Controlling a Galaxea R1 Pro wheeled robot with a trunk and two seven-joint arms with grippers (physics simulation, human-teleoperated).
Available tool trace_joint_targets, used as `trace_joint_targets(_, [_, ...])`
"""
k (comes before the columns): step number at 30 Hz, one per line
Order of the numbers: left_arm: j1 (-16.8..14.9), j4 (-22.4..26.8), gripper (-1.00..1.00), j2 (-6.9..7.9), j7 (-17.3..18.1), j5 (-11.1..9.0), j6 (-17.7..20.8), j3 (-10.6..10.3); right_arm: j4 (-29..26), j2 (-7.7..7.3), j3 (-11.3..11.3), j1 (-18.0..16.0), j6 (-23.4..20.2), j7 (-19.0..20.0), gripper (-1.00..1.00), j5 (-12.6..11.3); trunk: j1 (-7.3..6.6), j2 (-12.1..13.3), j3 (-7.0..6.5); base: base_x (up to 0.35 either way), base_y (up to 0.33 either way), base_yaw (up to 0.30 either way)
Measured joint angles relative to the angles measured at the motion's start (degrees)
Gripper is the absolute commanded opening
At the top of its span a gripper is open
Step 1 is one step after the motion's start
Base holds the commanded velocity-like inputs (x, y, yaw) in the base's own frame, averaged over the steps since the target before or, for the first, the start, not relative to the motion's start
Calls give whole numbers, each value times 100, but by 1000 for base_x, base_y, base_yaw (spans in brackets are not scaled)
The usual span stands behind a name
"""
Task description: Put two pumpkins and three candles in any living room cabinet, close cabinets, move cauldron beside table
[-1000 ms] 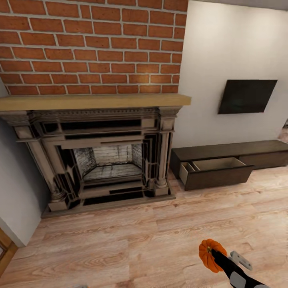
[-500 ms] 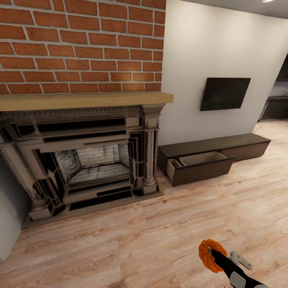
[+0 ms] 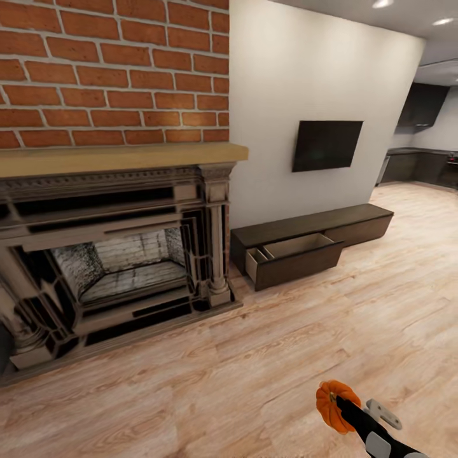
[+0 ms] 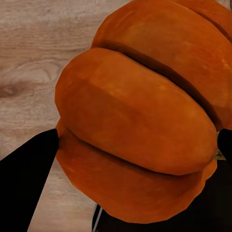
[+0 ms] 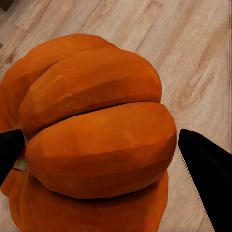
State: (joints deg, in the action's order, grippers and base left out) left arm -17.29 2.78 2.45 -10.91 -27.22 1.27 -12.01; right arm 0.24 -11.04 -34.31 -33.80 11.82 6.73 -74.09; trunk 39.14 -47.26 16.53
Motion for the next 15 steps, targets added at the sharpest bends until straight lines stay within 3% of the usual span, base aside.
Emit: trace_joint_targets(15, [1,1,-100,-1,0,2,0,3,0,4,2,0,-3,0,-100,-1,0,0,64,0,0,-246])
